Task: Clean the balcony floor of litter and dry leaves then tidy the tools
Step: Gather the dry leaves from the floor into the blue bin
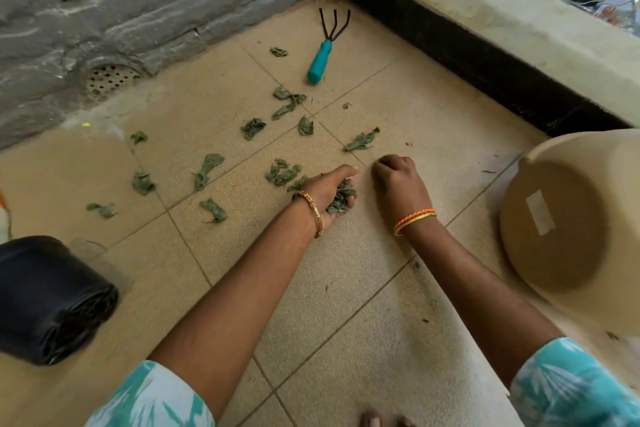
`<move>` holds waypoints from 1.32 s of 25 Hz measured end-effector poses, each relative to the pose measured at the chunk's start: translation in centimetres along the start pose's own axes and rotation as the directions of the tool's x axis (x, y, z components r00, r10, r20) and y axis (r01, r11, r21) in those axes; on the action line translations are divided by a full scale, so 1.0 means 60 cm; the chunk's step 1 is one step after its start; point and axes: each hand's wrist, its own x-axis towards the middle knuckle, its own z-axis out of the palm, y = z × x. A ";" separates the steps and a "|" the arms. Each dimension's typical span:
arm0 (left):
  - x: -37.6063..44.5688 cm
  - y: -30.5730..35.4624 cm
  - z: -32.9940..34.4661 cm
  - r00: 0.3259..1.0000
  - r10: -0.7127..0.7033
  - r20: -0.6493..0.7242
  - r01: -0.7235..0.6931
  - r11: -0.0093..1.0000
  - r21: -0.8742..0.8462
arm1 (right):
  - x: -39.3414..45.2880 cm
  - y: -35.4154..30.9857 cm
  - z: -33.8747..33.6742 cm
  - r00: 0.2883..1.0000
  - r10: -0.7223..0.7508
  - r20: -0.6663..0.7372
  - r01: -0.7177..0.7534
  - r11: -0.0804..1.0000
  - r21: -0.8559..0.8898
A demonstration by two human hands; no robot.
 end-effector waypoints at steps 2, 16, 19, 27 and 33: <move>-0.003 0.000 -0.003 1.000 -0.007 -0.002 0.007 1.000 0.016 | 0.002 0.008 -0.003 0.999 0.019 -0.044 -0.017 0.999 0.049; -0.017 -0.012 -0.017 0.999 -0.028 0.033 0.031 0.997 -0.067 | -0.020 -0.060 -0.050 0.933 0.359 0.023 -0.301 0.746 0.594; -0.022 -0.003 -0.025 0.999 -0.017 0.037 0.022 0.991 -0.133 | 0.000 -0.035 -0.047 0.976 0.146 0.162 -0.199 0.899 0.391; -0.025 -0.010 -0.039 1.000 -0.010 -0.023 0.006 0.985 -0.175 | -0.029 -0.040 0.018 0.997 -0.009 -0.079 0.033 0.952 0.305; -0.039 -0.032 -0.060 0.997 0.061 -0.046 -0.065 0.993 -0.095 | -0.041 -0.088 -0.037 0.984 0.164 0.067 -0.163 0.691 0.704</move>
